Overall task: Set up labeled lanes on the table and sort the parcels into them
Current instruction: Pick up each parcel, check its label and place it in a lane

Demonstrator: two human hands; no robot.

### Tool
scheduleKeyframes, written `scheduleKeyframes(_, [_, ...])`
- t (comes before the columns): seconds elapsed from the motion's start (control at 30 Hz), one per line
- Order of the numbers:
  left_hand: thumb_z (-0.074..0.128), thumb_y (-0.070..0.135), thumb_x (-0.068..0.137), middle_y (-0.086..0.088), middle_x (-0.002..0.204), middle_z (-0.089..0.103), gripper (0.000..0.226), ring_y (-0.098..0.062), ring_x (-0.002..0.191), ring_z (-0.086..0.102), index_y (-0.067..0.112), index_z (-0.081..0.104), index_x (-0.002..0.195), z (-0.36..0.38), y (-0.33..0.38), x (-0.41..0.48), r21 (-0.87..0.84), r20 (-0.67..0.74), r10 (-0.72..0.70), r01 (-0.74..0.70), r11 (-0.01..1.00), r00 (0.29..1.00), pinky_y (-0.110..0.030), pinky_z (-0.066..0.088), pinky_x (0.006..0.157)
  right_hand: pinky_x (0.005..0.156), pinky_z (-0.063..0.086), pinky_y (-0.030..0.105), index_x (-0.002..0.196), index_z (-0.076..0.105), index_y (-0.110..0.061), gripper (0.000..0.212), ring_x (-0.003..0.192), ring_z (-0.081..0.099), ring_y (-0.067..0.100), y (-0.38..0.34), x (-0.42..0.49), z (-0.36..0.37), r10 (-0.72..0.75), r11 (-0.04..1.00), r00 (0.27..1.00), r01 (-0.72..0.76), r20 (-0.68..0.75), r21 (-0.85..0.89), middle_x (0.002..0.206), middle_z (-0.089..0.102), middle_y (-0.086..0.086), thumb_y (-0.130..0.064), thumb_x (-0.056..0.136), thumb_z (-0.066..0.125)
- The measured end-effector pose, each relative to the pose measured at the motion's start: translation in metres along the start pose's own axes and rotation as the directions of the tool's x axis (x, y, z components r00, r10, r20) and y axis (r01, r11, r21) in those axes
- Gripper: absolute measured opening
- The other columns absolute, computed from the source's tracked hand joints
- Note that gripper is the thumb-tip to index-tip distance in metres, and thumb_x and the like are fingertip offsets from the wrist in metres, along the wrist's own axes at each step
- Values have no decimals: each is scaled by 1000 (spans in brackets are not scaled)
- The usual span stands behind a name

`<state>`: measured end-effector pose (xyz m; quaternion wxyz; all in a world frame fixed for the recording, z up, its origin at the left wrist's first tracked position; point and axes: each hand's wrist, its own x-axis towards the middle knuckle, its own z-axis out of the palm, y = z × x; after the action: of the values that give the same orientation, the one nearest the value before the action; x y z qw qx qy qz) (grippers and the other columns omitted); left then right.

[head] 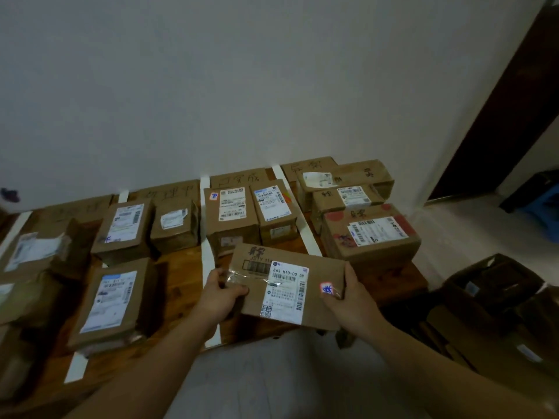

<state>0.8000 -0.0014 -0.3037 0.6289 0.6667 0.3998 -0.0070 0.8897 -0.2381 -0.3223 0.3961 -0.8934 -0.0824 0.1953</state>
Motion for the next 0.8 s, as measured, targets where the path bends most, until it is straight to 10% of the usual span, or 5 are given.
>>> scheduleKeyframes(0.53, [64,19,88,5,107,54,51,-16,97,60,21,35,131,137,-13,-72,157,252,68,-110,981,965,-29,55,72,89,41,27,138,42,-13,50,116,55,26,77,-38,-122,54,998,986,-57,-158,-13,122,56,4,-19,92,60])
scheduleKeyframes(0.8, [56,20,93,3,111,56,51,-15,98,59,24,34,139,225,-4,-62,224,266,44,-106,969,963,-27,53,75,90,53,43,124,50,-37,57,105,61,19,165,35,-180,64,994,998,-64,-1,-93,120,60,-1,-60,73,58])
